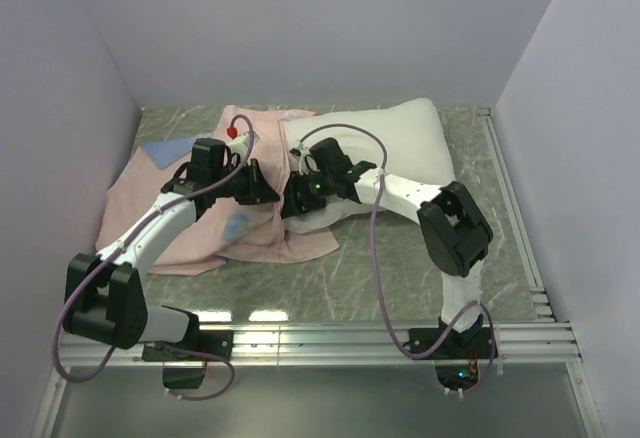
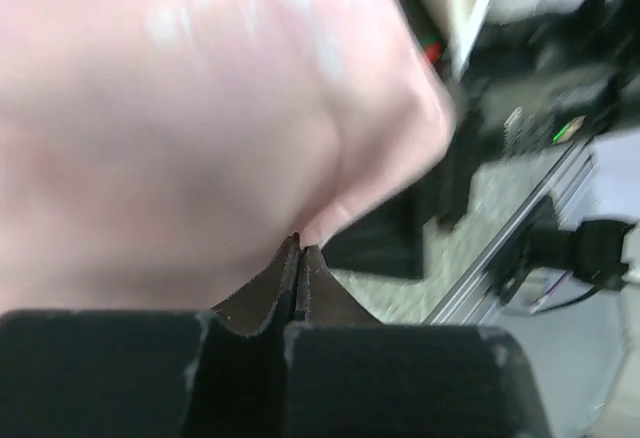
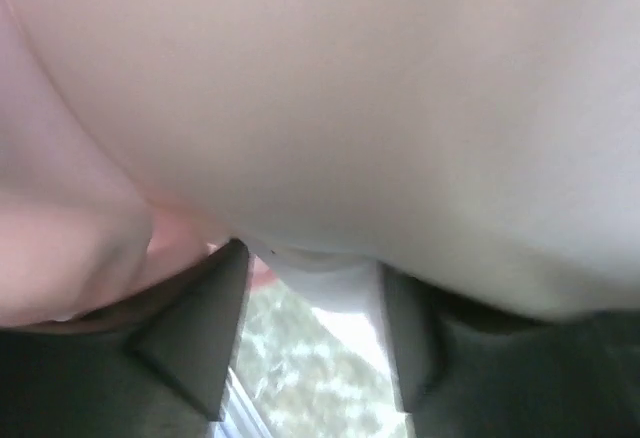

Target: Put the pillow into the pillowcase

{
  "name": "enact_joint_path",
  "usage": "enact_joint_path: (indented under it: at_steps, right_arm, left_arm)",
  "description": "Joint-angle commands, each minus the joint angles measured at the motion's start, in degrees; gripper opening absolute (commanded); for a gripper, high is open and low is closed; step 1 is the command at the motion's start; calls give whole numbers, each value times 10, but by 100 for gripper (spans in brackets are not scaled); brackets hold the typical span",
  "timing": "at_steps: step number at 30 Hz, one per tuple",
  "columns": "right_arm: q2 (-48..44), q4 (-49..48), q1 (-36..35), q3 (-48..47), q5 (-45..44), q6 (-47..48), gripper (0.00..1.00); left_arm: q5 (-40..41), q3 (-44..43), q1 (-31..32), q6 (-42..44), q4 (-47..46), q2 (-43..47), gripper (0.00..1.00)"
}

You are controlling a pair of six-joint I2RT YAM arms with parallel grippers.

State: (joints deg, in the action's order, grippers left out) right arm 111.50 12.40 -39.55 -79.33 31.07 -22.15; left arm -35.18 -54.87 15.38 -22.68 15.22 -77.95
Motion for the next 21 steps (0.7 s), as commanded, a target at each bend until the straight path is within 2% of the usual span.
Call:
enact_joint_path:
  at_steps: [1, 5, 11, 16, 17, 20, 21]
  right_arm:
    - [-47, 124, 14, 5, -79, 59, 69]
    - [-72, 239, 18, -32, -128, 160, 77]
    - [-84, 353, 41, -93, -125, 262, 82]
    - [-113, 359, 78, -129, -90, 278, 83]
    - [-118, 350, 83, -137, -118, 282, 84]
    - [-140, 326, 93, -136, -186, 314, 86]
    - [-144, 317, 96, -130, -233, 323, 86]
  left_arm:
    - [8, 24, -4, 81, 55, 46, 0]
    - [24, 19, -15, 137, 118, 62, 1]
    - [43, -5, -15, 199, 169, 81, 6]
    - [12, -15, -14, 203, 168, 97, 25]
    - [4, -12, -14, 195, 161, 100, 27]
    - [13, -10, -12, 161, 130, 102, 48]
    - [18, -11, -11, 150, 125, 95, 56]
